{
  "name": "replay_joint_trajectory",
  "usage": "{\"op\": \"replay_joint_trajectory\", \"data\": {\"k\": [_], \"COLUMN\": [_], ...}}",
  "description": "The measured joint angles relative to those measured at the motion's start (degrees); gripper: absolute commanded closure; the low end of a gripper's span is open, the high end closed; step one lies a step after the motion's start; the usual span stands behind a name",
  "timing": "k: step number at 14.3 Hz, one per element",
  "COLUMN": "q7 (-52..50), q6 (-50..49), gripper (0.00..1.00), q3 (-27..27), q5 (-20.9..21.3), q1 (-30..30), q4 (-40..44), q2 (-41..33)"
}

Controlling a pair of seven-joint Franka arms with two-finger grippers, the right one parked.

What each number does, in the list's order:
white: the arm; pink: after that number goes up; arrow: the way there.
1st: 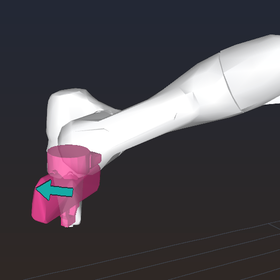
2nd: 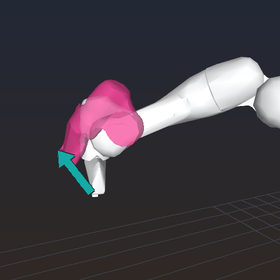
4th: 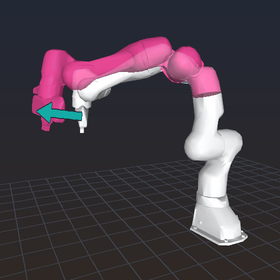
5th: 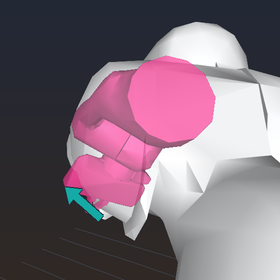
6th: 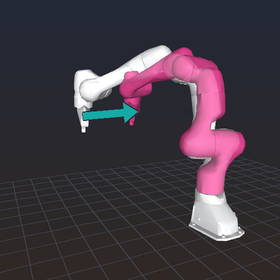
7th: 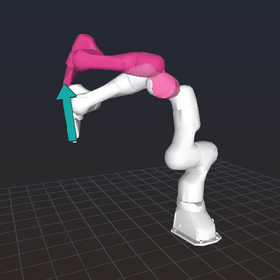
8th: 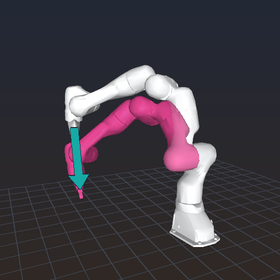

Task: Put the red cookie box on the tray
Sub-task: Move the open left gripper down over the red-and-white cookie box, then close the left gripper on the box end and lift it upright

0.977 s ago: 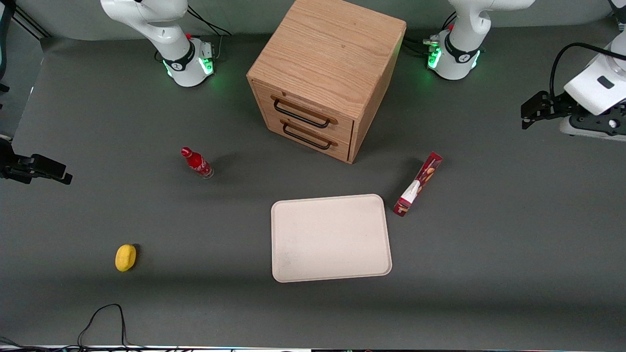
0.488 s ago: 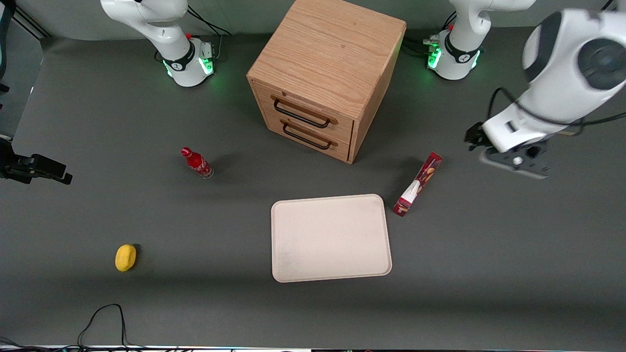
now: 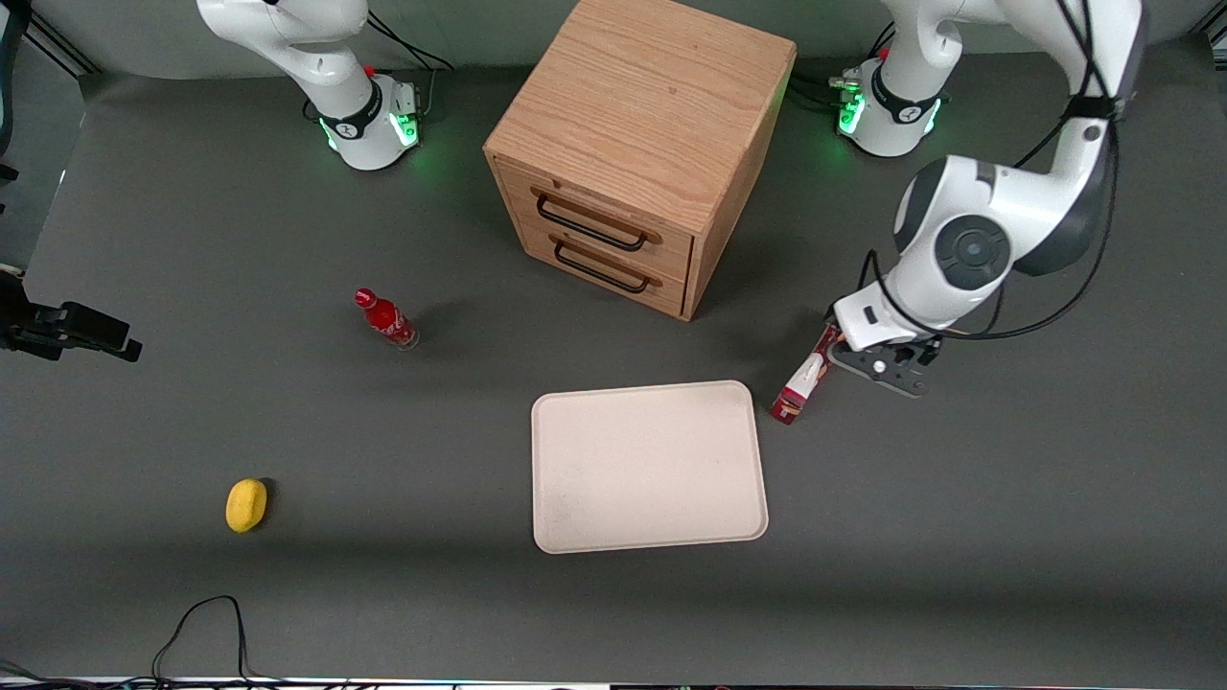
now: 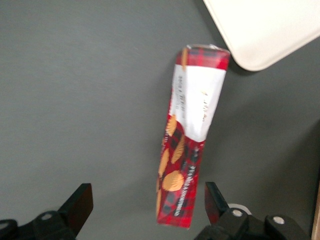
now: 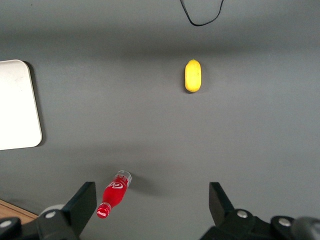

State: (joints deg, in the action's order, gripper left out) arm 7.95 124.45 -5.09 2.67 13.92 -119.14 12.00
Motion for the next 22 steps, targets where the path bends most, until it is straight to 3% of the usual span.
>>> {"op": "replay_joint_trajectory", "data": {"k": [4,5,6,8,9,17,19,22], "q7": [-0.2,-0.2,-0.2,-0.2,-0.2,-0.3,-0.3,-0.9], "q6": [8.5,11.3,13.8,16.4,16.8,16.0,8.1,-11.1], "gripper": [0.02,0.06,0.27,0.94,1.0,1.0,1.0,1.0], "q3": [-0.7,-0.6,-0.6,-0.7,-0.7,-0.7,-0.5,-0.3], "q5": [0.0,0.0,0.0,0.0,0.0,0.0,0.0,-0.2], "q1": [1.2,1.2,1.2,1.2,1.2,1.4,1.3,0.6], "q4": [-3.6,-4.8,-5.6,-6.1,-6.1,-5.4,-1.0,12.8], "q2": [2.9,3.5,4.2,5.5,5.9,5.7,4.2,1.2]}}
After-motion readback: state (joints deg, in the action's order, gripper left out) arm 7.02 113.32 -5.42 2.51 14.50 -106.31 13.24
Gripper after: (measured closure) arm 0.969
